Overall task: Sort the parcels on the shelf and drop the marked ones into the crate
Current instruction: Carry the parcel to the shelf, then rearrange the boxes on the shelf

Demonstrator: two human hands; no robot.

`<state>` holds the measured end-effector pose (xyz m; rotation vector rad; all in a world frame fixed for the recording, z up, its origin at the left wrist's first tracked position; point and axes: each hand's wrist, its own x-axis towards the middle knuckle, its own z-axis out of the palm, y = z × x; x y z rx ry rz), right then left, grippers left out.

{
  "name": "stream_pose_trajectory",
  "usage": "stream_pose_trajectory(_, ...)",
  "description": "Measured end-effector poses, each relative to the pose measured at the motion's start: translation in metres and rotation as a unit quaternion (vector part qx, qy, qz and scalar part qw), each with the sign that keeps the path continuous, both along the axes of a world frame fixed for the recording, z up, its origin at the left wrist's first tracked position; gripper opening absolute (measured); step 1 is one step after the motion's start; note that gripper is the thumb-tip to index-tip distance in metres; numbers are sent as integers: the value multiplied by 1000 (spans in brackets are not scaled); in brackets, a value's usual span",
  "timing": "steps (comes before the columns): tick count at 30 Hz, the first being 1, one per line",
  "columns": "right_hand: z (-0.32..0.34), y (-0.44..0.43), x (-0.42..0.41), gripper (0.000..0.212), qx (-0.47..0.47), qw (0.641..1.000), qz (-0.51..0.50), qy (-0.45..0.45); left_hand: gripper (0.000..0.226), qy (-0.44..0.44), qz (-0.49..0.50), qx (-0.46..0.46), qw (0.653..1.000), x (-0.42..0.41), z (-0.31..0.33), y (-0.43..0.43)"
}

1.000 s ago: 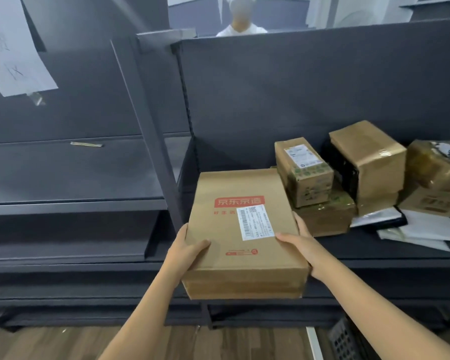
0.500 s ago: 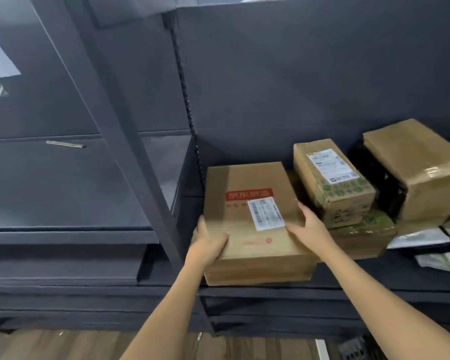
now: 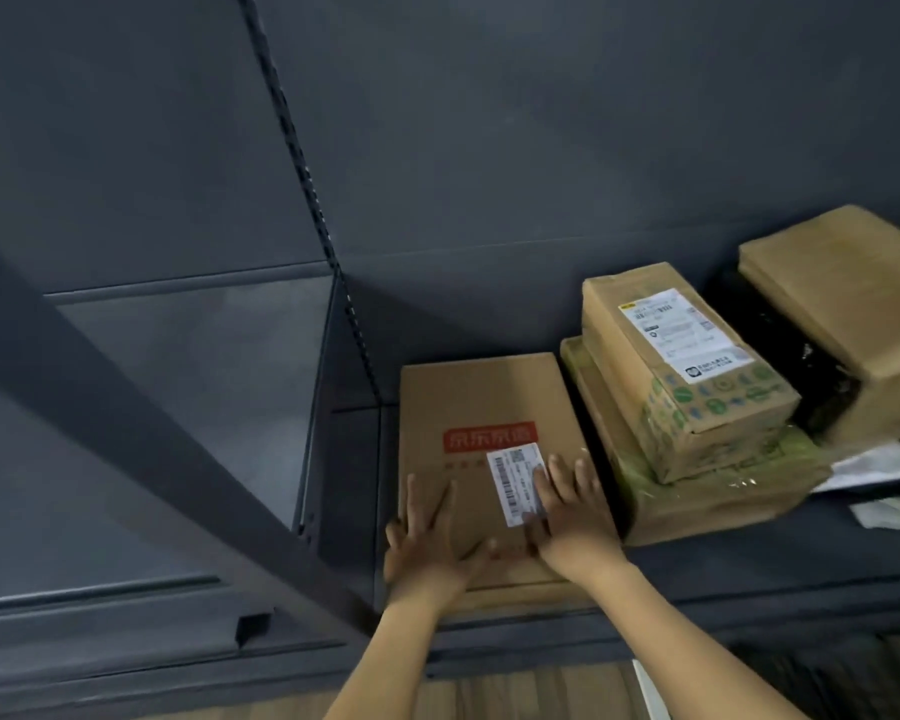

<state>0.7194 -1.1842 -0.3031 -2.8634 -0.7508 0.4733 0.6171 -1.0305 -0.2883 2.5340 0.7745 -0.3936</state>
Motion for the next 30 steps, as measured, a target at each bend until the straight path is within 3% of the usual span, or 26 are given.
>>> stream_pose_trajectory(2, -5, 2, 2, 77, 0, 1000, 7, -25, 84, 7, -9, 17, 1000, 6, 0, 3)
stream_pose_trajectory(5, -11, 2, 9, 119, 0, 1000, 17, -23, 83, 0, -14, 30, 999, 11, 0, 4)
stream_pose_trajectory(6, -13, 2, 11, 123, -1, 1000, 14, -21, 82, 1, -14, 33, 999, 13, -1, 4)
stream_pose_trajectory(8, -13, 5, 17, 116, 4, 1000, 7, -6, 83, 0, -17, 39, 999, 16, 0, 5)
stream_pose_trajectory(12, -21, 9, 23, 80, -43, 999, 9, -26, 80, -22, -12, 45, 999, 22, -2, 8)
stream_pose_trajectory(17, -13, 4, 21, 105, 6, 1000, 28, 8, 80, -9, -6, 47, 999, 24, -4, 6)
stream_pose_trajectory(21, -6, 5, 24, 92, -8, 999, 17, 43, 79, 31, -4, 36, 999, 29, -2, 7)
stream_pose_trajectory(23, 17, 4, 28, 74, -36, 994, 33, 98, 80, 65, -20, 73, 995, 32, 9, 2)
stream_pose_trajectory(25, 55, -3, 29, 65, 50, 986, 68, 146, 80, 74, -16, 84, 994, 41, 34, -9)
stream_pose_trajectory(27, 108, -23, 25, 55, 243, 959, 77, 120, 79, 0, 33, -20, 999, 60, 64, -28)
stream_pose_trajectory(30, 183, -74, 28, 35, 484, 868, 1, -108, 78, -169, 107, -207, 958, 103, 99, -63)
